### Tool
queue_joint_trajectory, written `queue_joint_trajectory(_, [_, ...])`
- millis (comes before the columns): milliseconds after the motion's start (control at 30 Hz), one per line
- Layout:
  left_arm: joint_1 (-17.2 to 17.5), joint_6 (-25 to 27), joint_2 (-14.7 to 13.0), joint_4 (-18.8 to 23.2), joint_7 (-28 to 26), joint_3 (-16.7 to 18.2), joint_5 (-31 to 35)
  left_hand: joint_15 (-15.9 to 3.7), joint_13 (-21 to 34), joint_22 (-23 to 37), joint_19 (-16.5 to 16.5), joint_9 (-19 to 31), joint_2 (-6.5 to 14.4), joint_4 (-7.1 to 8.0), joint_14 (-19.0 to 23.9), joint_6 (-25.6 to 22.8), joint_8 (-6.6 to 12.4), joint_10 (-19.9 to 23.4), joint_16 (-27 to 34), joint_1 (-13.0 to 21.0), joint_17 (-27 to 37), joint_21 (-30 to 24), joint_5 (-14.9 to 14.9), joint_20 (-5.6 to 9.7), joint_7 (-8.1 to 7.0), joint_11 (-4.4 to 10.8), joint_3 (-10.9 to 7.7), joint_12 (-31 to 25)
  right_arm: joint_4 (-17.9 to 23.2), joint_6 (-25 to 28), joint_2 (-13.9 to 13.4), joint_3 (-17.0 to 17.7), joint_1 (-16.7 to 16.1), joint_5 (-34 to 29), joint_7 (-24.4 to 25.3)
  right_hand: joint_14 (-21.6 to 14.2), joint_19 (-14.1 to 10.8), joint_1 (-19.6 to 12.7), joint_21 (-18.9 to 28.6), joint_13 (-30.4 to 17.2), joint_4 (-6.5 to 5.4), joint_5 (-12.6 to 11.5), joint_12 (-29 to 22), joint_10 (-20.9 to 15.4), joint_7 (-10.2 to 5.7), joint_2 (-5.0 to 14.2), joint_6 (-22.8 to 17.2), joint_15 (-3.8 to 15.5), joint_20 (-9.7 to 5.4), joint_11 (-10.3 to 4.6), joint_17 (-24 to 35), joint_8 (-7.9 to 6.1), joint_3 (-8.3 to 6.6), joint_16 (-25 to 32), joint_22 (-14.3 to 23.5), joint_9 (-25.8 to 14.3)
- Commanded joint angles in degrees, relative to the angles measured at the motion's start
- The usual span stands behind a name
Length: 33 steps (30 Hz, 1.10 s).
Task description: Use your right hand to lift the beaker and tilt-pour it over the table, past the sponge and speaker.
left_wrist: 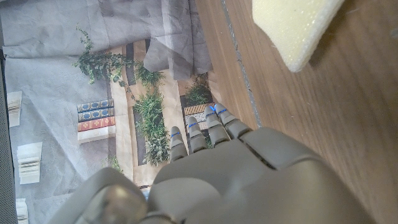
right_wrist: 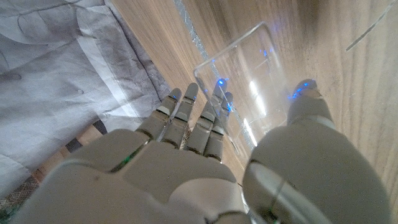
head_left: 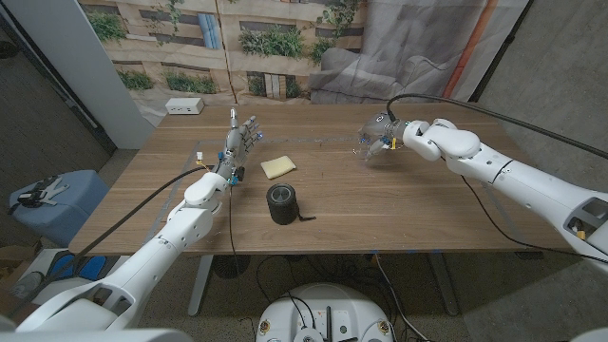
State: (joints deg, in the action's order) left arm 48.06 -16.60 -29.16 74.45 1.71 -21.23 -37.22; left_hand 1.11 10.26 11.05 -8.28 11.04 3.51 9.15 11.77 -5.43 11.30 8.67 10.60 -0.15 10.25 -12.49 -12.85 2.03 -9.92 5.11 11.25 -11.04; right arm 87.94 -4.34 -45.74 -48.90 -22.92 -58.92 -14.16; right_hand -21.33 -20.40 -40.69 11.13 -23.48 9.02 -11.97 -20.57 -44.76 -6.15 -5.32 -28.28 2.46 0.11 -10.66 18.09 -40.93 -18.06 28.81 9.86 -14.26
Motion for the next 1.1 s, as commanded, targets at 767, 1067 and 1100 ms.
queue_joint_trajectory(767, [-0.07, -0.02, 0.02, -0.11, 0.02, -0.01, 0.01, 0.05, 0.16, 0.19, -0.31, 0.20, 1.34, -0.14, 0.26, -0.16, 0.20, 0.53, 0.25, 0.14, 0.32, -0.22, -0.33, 0.60, -0.34, -0.02, 0.50, -0.33, -0.25, 1.96, 1.51, 9.02, -9.01, 27.17, 9.78, -1.23, -0.74, -4.59, 0.32, -0.59, -0.59, -0.06, -0.43, -3.11, -6.42, 5.71, -7.13, 8.47, 0.08, -1.66, 0.51, -0.45, 0.23, 0.44, 0.09, 0.13])
queue_joint_trajectory(1067, [-0.05, -0.02, 0.02, -0.09, 0.02, -0.01, 0.01, 0.03, 0.16, 0.19, -0.34, 0.20, 1.34, -0.14, 0.30, -0.09, 0.17, 0.49, 0.27, 0.14, 0.32, -0.23, -0.32, 0.60, -0.30, 0.02, 0.51, -0.32, -1.33, 2.06, 3.11, 10.33, -11.12, 34.28, 12.57, -1.27, -0.97, -4.66, 0.39, -0.71, -0.56, -0.01, -0.41, -3.09, -6.42, 5.84, -7.18, 8.53, 0.21, -1.64, 0.61, -0.45, 0.32, 0.54, 0.09, 0.24])
queue_joint_trajectory(1100, [-0.04, -0.03, 0.06, -0.08, -0.11, 0.00, 0.04, 0.01, 0.16, 0.19, -0.33, 0.20, 1.34, -0.14, 0.30, -0.09, 0.17, 0.52, 0.27, 0.14, 0.32, -0.23, -0.32, 0.61, -0.30, 0.01, 0.51, -0.32, -1.53, 2.02, 3.27, 10.35, -11.34, 34.76, 13.03, -1.30, -0.97, -4.65, 0.39, -0.73, -0.58, 0.00, -0.41, -3.08, -6.43, 5.89, -7.15, 8.52, 0.18, -1.63, 0.64, -0.44, 0.33, 0.57, 0.09, 0.26])
